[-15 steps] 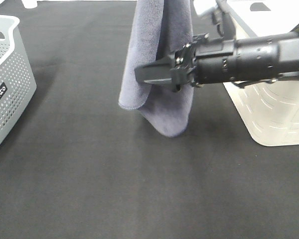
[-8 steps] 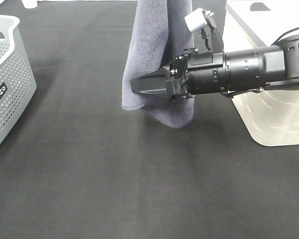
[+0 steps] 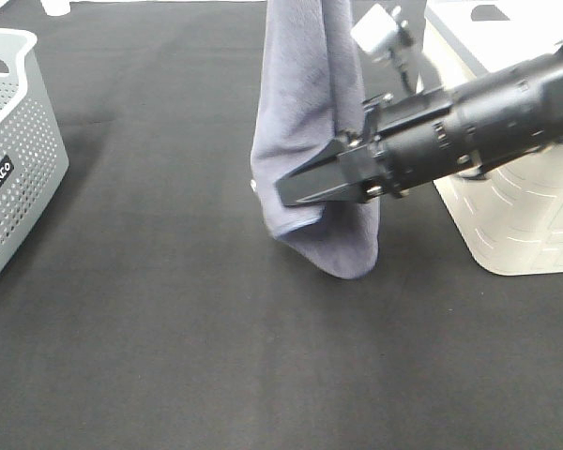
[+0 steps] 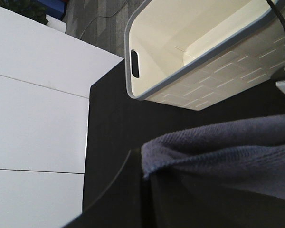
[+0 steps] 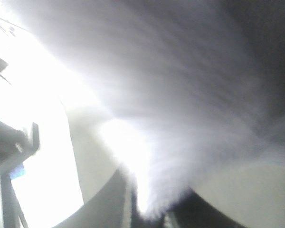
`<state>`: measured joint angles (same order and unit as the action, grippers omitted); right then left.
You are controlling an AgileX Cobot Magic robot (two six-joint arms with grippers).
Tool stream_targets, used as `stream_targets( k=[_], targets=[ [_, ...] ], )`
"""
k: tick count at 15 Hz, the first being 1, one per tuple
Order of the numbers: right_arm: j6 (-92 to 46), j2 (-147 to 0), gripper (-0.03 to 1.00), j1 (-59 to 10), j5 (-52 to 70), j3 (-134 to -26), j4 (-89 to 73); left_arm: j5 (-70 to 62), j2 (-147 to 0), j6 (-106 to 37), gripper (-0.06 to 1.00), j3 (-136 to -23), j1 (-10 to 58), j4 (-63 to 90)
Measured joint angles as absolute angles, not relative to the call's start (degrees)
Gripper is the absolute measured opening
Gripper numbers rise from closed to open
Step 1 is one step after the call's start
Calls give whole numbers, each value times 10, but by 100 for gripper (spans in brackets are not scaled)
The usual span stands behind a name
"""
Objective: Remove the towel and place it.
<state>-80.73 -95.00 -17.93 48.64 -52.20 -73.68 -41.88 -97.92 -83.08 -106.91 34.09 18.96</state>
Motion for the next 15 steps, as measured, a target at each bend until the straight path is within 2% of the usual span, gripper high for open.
stream_targets(
  k=[8, 12, 15],
  targets=[
    [-597, -812, 3, -179, 454, -522, -509, -437, -988, -792, 0, -1058, 317, 188],
    [-446, -770, 0, -179, 470, -522, -328, -504, -1011, -760, 0, -1058, 295, 163],
    [-400, -769, 0, -179, 488, -545, -276, -548, -1027, -745, 0, -1058, 295, 149]
  ],
)
